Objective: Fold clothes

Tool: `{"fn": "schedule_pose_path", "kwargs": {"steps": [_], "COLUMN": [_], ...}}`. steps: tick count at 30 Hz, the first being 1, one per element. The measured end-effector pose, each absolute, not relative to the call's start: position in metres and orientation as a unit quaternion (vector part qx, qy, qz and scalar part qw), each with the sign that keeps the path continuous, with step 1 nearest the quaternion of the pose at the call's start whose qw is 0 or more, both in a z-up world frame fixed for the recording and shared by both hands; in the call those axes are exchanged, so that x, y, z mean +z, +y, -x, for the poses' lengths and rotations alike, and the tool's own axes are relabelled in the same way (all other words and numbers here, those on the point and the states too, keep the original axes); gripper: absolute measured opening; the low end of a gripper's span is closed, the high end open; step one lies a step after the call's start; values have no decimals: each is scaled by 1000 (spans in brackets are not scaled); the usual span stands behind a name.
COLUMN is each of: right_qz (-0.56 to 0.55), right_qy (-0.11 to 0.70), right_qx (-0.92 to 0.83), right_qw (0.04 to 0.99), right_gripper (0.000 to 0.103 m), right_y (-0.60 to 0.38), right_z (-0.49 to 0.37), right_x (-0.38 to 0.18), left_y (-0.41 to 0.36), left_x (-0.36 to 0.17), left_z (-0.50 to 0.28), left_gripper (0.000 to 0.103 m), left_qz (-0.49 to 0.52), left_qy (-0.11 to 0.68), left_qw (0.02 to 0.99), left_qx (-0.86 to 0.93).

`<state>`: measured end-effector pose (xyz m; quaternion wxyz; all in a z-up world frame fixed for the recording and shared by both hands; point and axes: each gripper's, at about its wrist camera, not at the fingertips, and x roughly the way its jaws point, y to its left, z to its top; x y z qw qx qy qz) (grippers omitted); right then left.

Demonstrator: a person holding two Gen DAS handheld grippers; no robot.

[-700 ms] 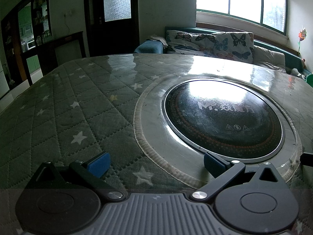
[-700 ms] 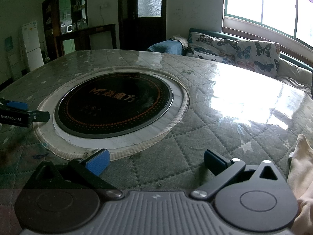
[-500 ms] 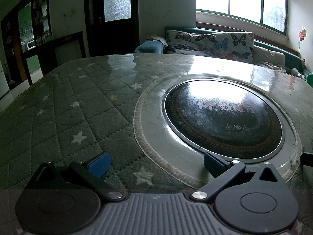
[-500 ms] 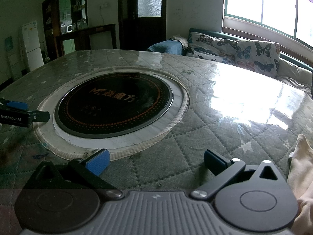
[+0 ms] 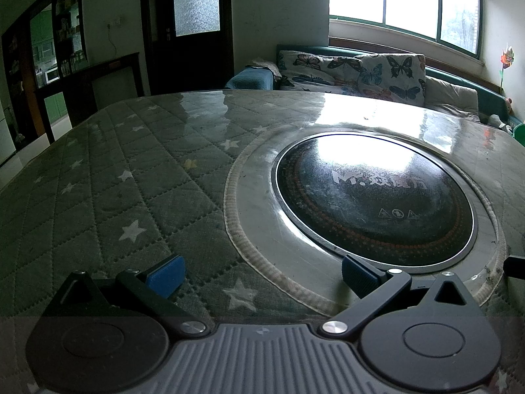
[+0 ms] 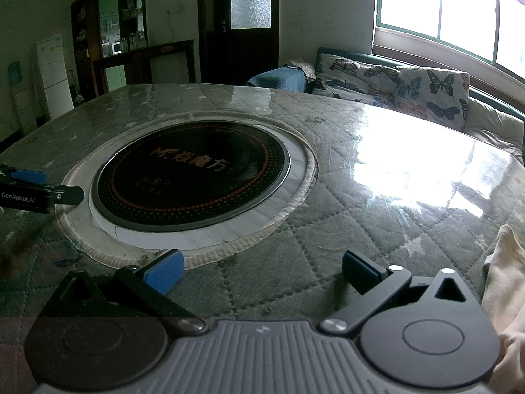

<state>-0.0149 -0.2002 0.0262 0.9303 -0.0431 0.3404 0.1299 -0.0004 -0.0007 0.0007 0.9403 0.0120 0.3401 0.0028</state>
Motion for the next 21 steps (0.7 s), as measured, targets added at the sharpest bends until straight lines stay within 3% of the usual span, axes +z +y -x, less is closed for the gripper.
{"fn": "schedule_pose_path", "kwargs": {"steps": [21], "right_qz": [43], "right_qy": [341], "right_qx": [130], "right_qw": [930], "right_gripper": [103], "right_y": [-198], "right_z": [14], "right_x": [28], "left_y": [-1], "left_x": [2], "left_z": [1], "left_gripper": [103], "left_qz": [-12], "left_qy": [340], "left_qw": [940], "left_qx": [3]}}
